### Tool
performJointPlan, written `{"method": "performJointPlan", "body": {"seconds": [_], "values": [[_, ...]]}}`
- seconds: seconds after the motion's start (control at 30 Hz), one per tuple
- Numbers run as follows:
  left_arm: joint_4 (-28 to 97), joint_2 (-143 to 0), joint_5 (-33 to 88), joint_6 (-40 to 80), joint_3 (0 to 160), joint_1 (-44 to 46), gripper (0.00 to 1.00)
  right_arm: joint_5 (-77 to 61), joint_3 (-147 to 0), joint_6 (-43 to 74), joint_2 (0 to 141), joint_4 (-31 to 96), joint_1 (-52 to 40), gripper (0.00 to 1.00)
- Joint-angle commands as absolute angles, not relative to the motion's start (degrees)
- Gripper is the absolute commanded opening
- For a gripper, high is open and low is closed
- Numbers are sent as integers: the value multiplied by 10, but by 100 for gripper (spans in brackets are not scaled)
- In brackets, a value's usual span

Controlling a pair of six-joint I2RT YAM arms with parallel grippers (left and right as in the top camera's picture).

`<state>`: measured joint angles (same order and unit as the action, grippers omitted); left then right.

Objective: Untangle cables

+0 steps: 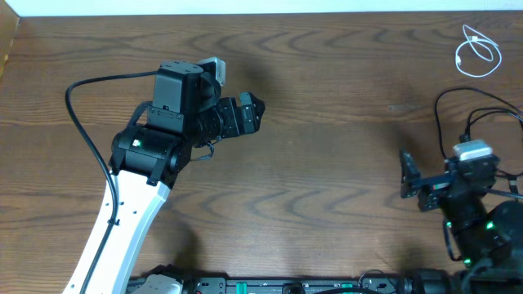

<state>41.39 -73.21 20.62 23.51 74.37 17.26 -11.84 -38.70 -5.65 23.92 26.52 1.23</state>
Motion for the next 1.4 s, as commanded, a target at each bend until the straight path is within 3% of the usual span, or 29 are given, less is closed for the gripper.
{"method": "performJointPlan", "body": {"seconds": [0.0, 0.5, 0.77, 1.23, 1.37], "values": [[414, -733, 200, 228, 743, 170, 96, -112, -306, -61, 194, 218, 6, 99], [414, -733, 200, 228, 743, 170, 96, -100, -27, -60, 46, -27, -20, 99], [414, -733, 200, 228, 743, 170, 96, -72, -3, -41, 3, 40, -19, 99], [414, -733, 200, 228, 743, 170, 96, -78, -3, -39, 4, 37, -19, 99], [440, -733, 132, 191, 743, 170, 96, -78, -3, -39, 4, 37, -19, 99]]}}
